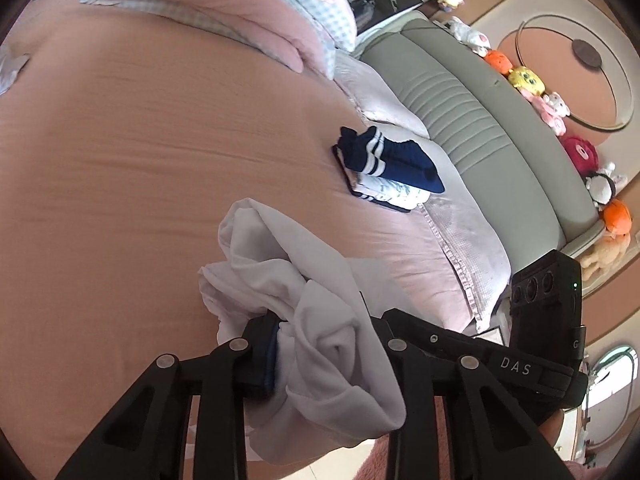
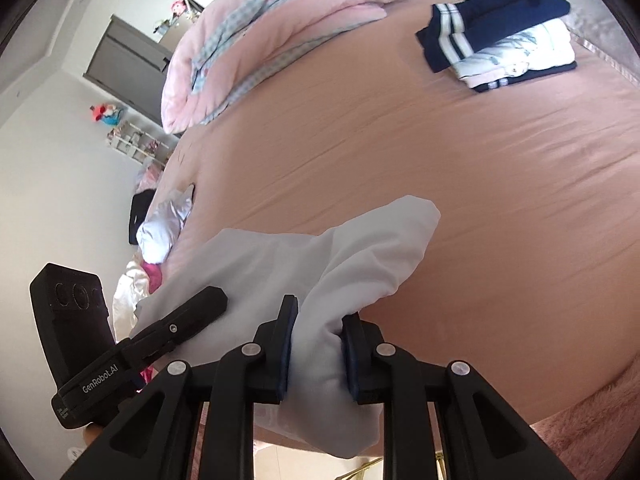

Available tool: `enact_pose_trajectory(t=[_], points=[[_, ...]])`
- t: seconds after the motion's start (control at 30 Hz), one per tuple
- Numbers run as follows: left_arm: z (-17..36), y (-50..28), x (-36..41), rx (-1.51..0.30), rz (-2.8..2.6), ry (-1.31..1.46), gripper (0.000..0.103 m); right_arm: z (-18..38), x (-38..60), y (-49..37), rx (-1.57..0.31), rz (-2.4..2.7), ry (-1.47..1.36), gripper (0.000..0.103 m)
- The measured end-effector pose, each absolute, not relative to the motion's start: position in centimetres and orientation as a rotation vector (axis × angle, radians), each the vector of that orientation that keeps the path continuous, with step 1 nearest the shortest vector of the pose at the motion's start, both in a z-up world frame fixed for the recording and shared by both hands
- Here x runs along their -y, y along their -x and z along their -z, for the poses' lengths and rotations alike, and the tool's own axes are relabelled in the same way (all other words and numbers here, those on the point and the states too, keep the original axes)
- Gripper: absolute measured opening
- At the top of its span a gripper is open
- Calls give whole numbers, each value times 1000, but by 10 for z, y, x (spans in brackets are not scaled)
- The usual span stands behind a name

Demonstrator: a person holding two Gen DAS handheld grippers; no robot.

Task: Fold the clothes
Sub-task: 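Lift the folded shirt with both grippers and carry it onto the clothes stack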

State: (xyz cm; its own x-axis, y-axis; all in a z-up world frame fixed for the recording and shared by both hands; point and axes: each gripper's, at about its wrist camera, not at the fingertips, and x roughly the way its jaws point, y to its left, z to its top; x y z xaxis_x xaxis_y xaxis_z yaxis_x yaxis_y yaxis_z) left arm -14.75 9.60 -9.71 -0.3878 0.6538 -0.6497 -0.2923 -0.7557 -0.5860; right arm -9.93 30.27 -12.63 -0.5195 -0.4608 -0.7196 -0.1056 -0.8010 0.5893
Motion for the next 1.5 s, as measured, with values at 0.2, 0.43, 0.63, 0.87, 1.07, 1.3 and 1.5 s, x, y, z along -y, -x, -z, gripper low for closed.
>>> enact_pose_trajectory(t=[0.2,0.43,0.63,0.87,1.07,1.3,1.5], points=[[60,211,-181,459,-2123,1168,27,89,-373,143,815,2524,-1360,21],[8,297,-248,513,-2133,1006,27,16,-457,224,702,2665,-1221,21],[34,360,-279,636,-2116,970,27,-3,-511,288,617,2739,-1127,21],[168,407,-306,812,-1972,1216,46,110,-589,332,662,2787,-1364,21],[145,405,-297,661,-2032,1196,50,105,-598,319,692,2807,-1287,25],[77,369,-285,323,-2375,968,49,42,-577,295,463,3032,-1073,30],[109,379,-332,210,-2257,1025,46,59,-531,339,190,2891,-1228,30]])
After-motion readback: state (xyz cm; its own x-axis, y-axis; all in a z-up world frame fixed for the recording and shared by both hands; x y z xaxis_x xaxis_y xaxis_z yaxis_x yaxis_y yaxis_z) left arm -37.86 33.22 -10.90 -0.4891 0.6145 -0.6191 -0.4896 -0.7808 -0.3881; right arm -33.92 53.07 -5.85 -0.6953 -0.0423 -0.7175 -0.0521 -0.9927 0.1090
